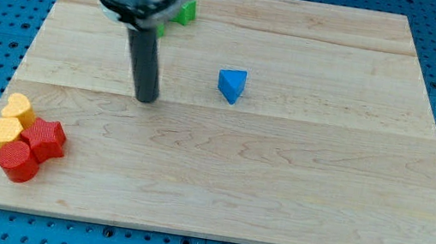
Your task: Place the blue blocks diagonally bottom right to the green star
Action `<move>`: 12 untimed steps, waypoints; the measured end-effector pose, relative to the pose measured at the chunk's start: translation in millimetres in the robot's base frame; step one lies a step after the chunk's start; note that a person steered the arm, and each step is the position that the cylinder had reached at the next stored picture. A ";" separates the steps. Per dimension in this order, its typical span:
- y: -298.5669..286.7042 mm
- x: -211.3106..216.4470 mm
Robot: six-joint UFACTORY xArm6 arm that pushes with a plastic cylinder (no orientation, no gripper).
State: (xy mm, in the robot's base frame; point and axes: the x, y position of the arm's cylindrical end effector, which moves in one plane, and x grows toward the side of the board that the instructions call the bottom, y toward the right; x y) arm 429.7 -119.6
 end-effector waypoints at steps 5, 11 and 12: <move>-2.0 -192.1; 12.6 -99.7; 39.9 -66.5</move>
State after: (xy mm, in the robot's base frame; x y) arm 363.2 -79.7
